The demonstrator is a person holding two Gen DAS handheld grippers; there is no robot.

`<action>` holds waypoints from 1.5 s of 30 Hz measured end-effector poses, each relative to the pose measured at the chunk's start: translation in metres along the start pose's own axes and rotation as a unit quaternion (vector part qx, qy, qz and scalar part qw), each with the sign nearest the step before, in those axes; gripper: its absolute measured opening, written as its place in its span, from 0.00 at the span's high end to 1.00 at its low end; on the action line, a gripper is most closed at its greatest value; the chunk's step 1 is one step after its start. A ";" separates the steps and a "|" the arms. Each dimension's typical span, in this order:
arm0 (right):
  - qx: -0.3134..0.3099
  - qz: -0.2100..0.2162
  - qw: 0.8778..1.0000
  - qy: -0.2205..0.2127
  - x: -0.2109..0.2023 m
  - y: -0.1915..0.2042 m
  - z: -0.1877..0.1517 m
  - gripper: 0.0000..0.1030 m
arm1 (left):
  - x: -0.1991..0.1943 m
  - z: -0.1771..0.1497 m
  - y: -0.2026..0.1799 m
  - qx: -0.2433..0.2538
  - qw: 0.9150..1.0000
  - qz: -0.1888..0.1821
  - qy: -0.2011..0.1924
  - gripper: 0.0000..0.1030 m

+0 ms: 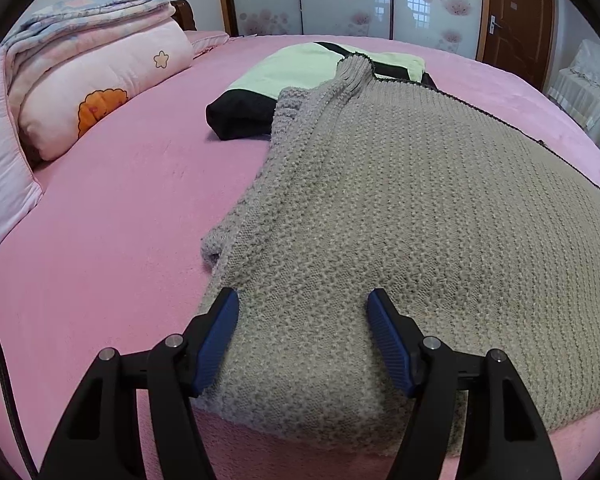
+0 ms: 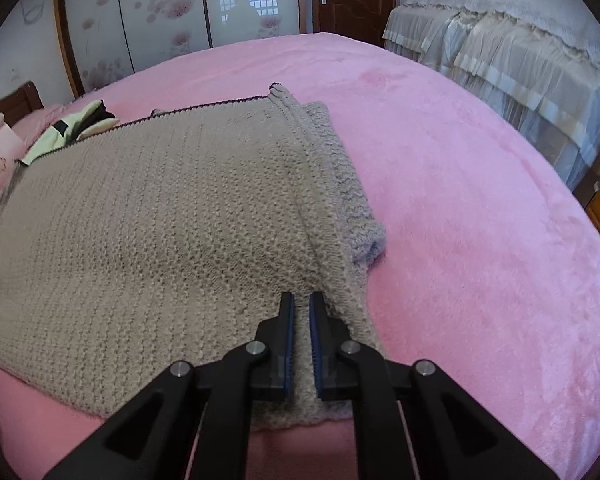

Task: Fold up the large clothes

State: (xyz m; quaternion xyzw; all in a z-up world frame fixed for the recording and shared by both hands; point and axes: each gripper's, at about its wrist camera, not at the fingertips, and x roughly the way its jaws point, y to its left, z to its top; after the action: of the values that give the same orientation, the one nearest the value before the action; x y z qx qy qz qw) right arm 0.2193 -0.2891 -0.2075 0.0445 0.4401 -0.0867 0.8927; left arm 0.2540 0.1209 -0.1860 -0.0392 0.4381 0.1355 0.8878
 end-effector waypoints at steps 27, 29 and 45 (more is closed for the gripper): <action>-0.027 0.117 0.991 -0.064 -0.172 0.078 0.025 0.71 | -0.178 0.014 0.000 0.008 0.996 -0.089 0.011 0.19; -0.040 0.122 0.988 -0.086 -0.186 0.089 0.022 0.69 | -0.184 0.009 0.001 0.007 0.995 -0.097 0.009 0.18; -0.048 0.150 0.984 -0.080 -0.134 0.138 -0.011 0.69 | -0.053 -0.059 0.030 -0.117 0.959 -0.249 0.074 0.16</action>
State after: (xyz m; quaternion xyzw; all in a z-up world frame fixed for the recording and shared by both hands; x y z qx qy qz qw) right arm 0.1575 -0.1365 -0.1073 0.0596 0.3588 0.0663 0.9291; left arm 0.1699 0.1272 -0.1795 -0.2601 0.4605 -0.0430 0.8476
